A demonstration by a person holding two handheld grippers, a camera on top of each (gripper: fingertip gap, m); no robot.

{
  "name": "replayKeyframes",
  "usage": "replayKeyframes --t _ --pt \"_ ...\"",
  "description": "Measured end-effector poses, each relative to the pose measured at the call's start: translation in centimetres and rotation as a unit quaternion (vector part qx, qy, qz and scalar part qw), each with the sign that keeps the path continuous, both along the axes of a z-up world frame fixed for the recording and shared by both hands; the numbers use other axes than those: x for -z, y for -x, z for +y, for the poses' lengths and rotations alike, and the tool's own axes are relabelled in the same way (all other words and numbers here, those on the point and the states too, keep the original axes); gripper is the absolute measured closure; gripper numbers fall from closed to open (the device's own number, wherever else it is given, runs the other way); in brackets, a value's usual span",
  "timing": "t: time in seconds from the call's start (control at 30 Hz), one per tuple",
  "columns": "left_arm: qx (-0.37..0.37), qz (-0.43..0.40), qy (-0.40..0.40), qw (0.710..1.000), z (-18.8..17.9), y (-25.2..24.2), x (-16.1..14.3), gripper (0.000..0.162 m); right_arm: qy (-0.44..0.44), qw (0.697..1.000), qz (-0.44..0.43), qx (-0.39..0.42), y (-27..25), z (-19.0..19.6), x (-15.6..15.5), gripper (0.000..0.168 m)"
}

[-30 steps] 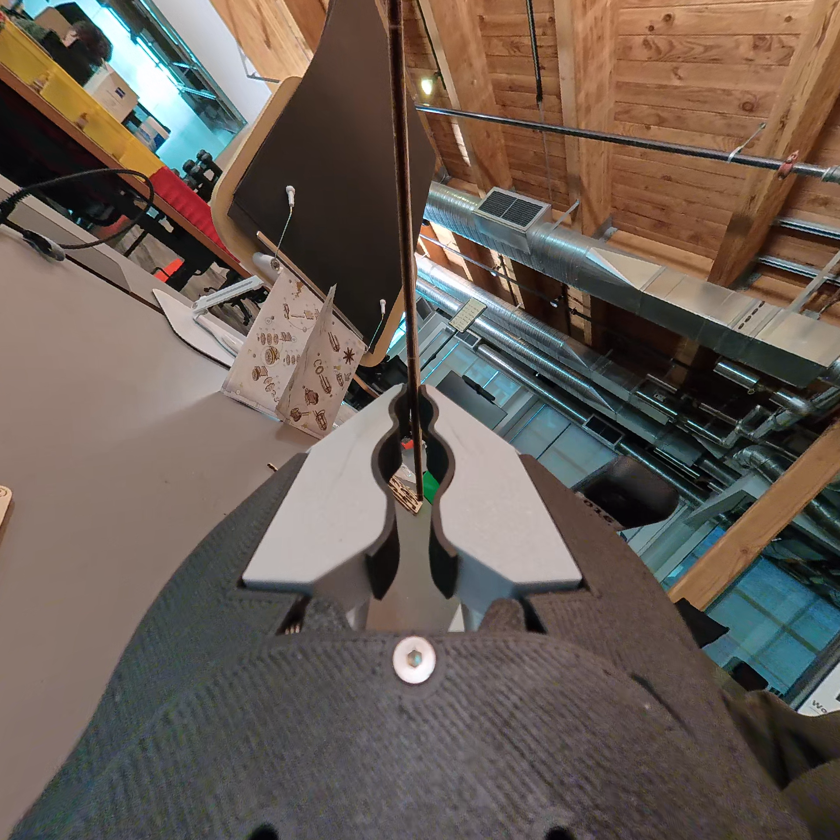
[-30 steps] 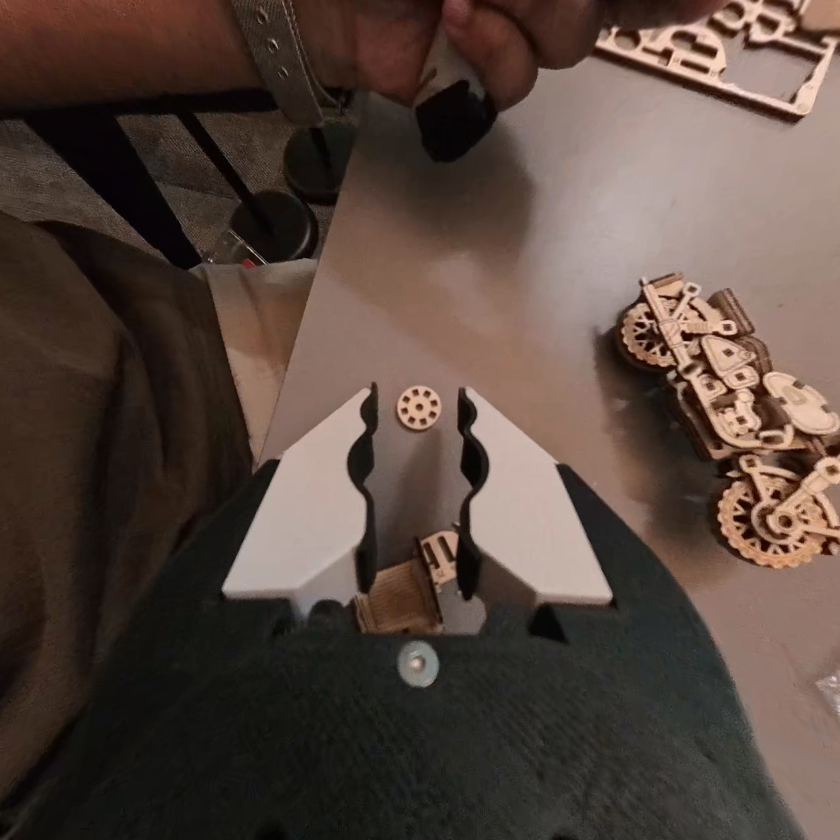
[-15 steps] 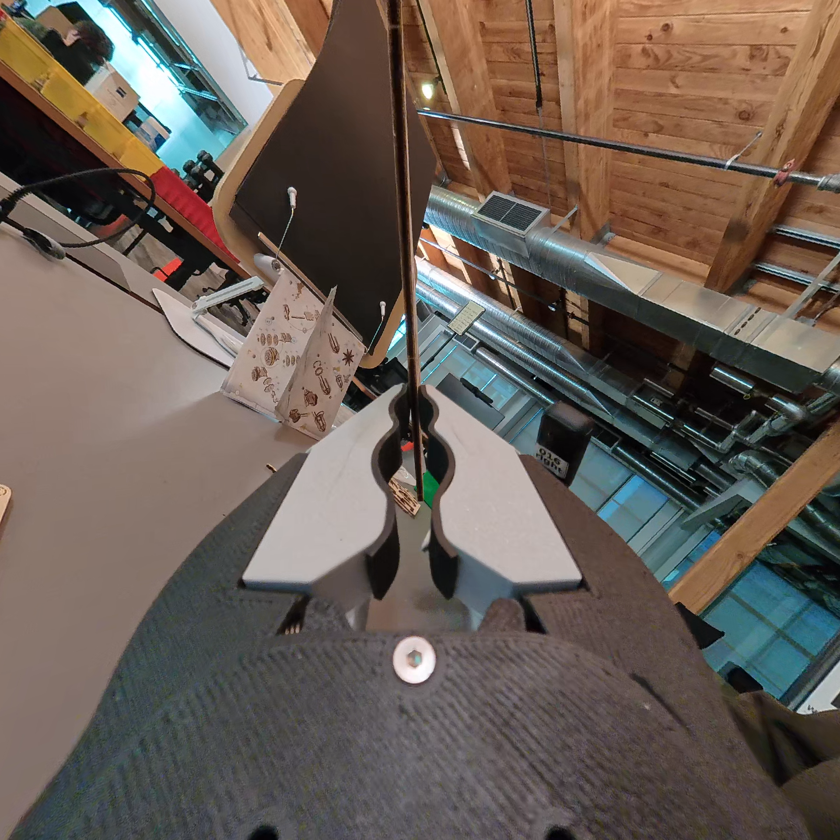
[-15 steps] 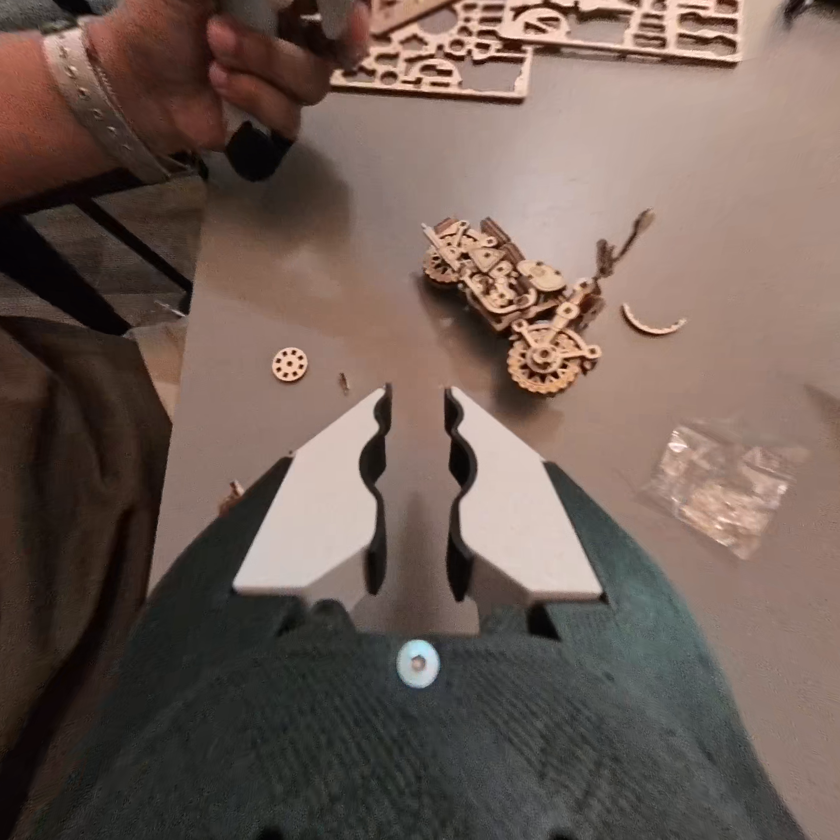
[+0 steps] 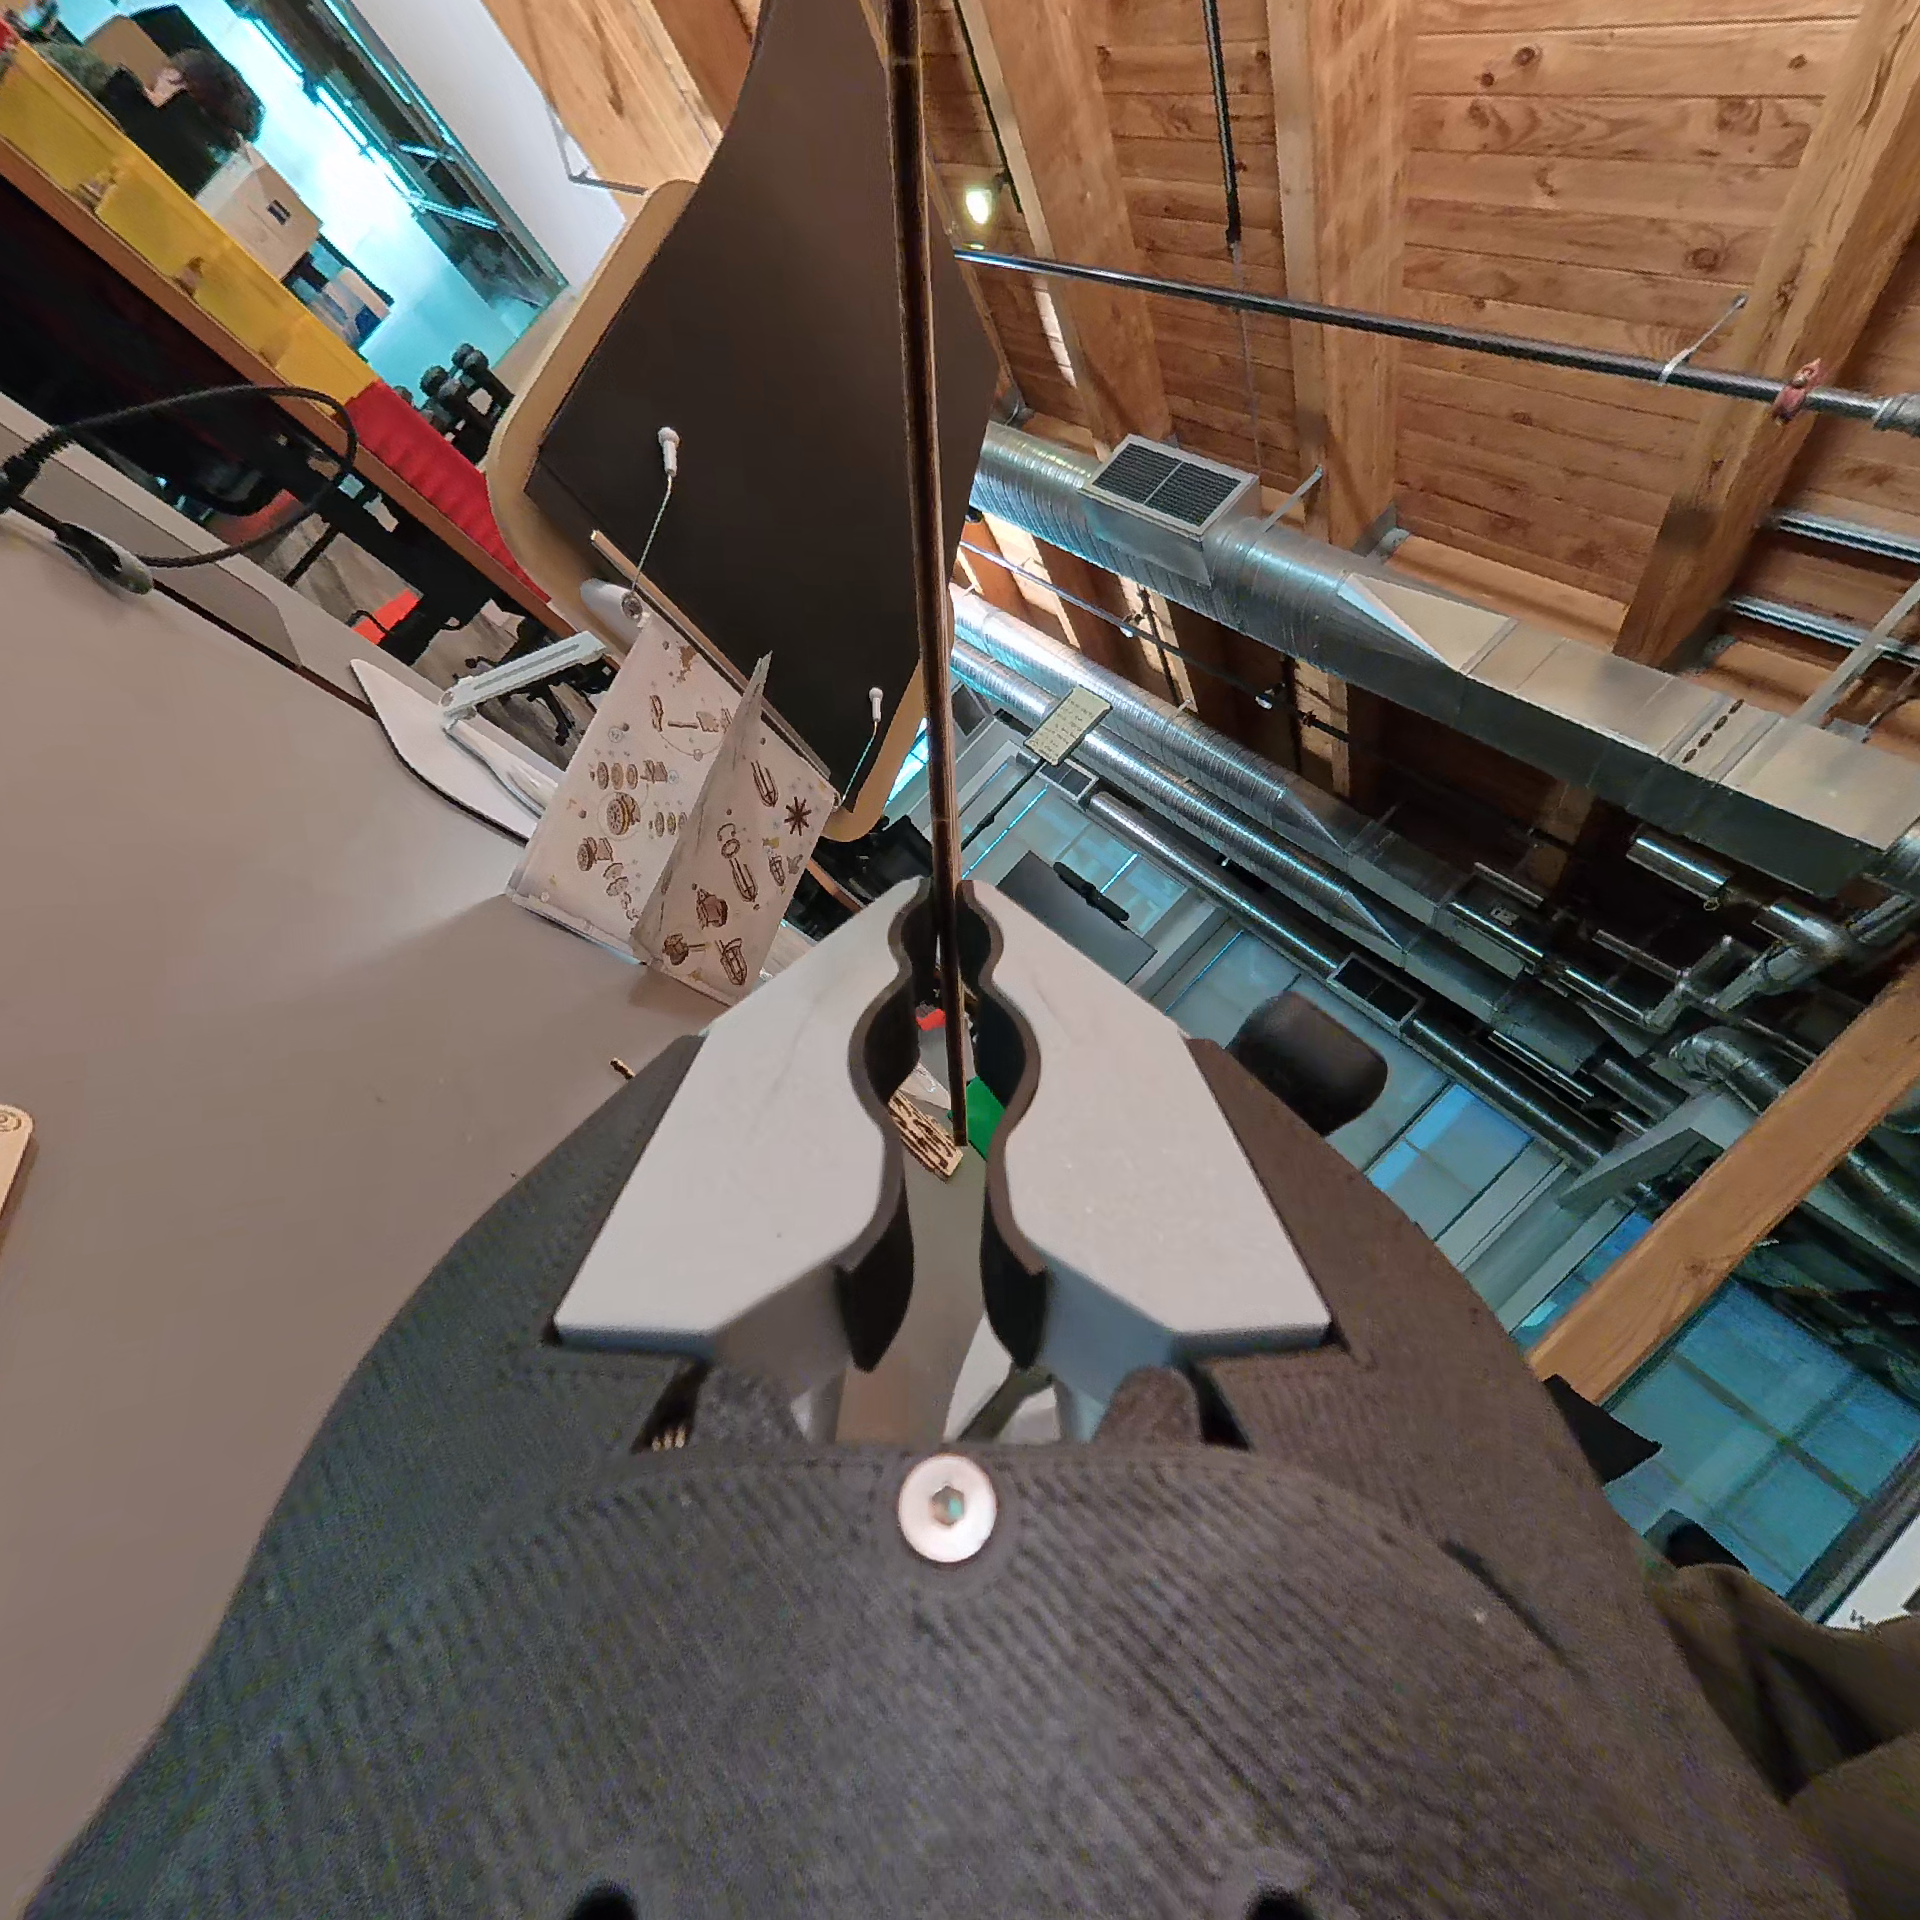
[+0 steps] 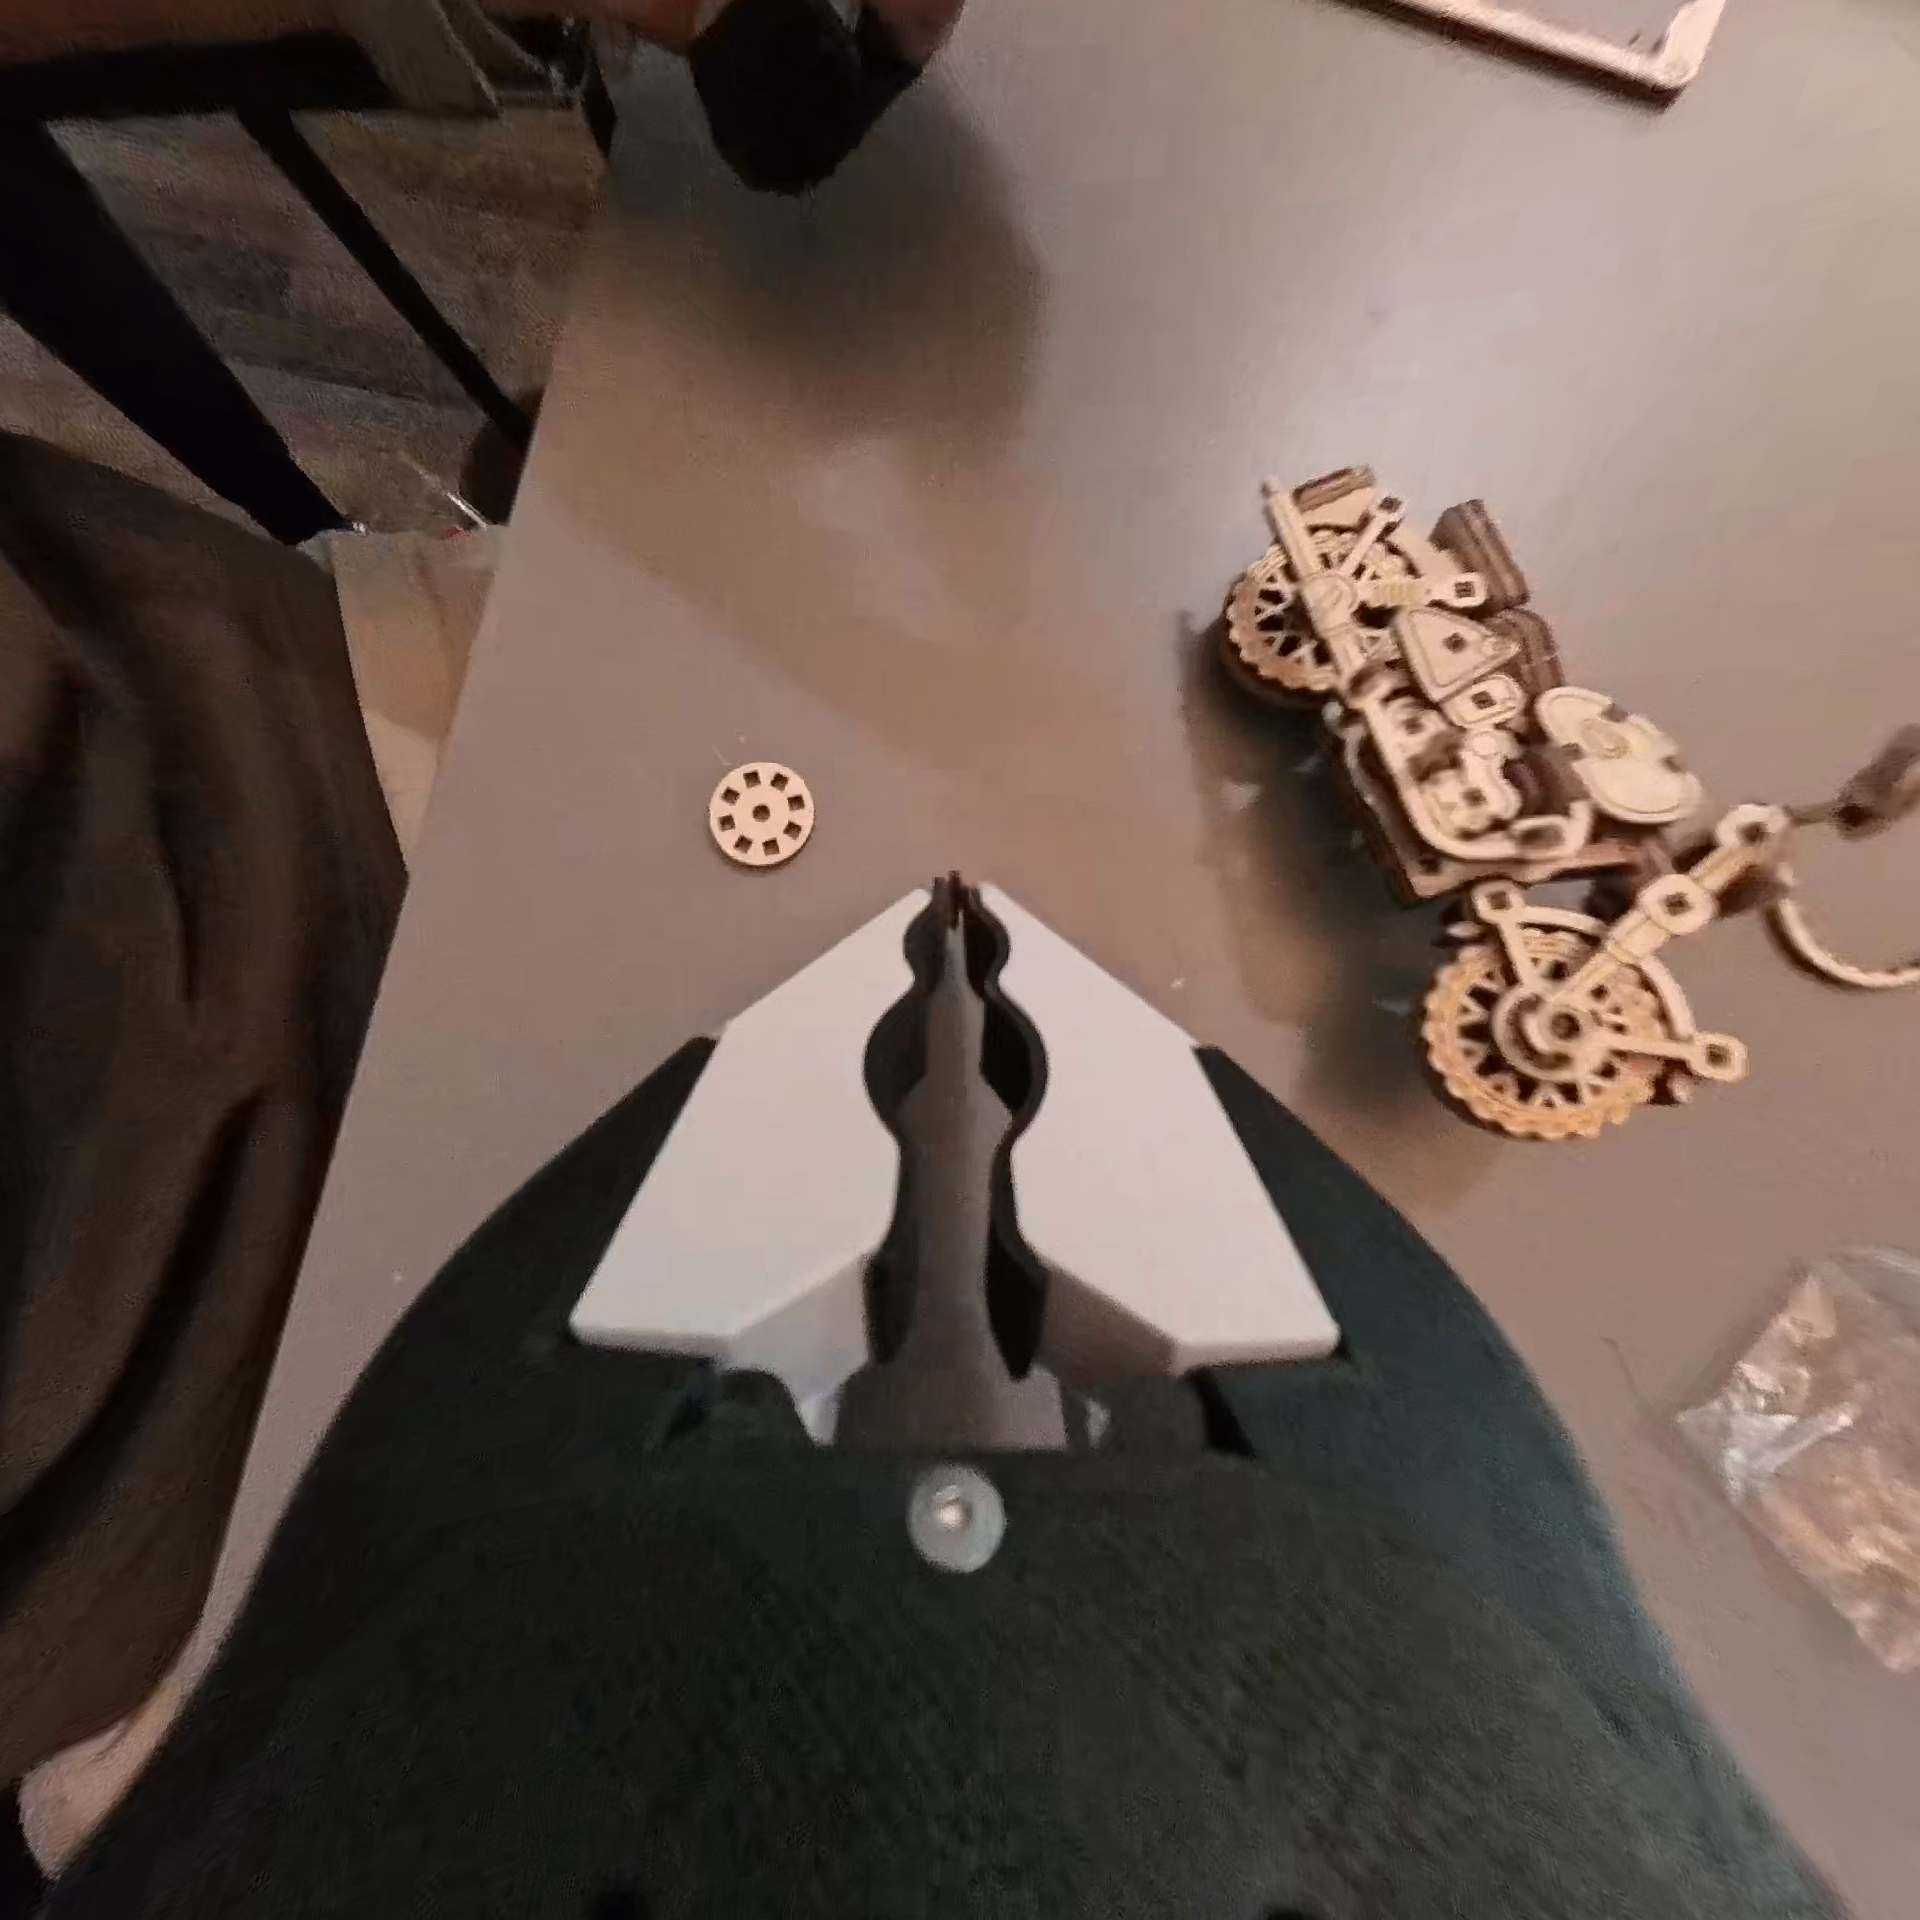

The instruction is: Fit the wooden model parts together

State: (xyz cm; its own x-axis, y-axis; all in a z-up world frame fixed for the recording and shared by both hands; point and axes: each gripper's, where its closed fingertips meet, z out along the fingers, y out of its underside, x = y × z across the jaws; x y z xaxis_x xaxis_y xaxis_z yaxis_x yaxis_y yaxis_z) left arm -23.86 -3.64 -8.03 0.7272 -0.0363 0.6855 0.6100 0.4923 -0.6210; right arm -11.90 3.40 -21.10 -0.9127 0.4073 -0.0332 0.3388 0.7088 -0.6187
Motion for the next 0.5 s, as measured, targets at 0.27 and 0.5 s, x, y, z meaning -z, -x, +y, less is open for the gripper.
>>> replayKeyframes --t 0.27,0.5 --pt "-0.001 -0.002 -0.004 1.0 -0.2 0.1 0.0 0.162 0.042 0.95 0.099 0.295 5.7 16.8 -6.3 0.167" --pt "0.0 -0.003 -0.002 1.0 0.0 0.1 0.0 0.162 -0.036 0.832 0.044 0.552 3.0 33.9 -2.2 0.167"
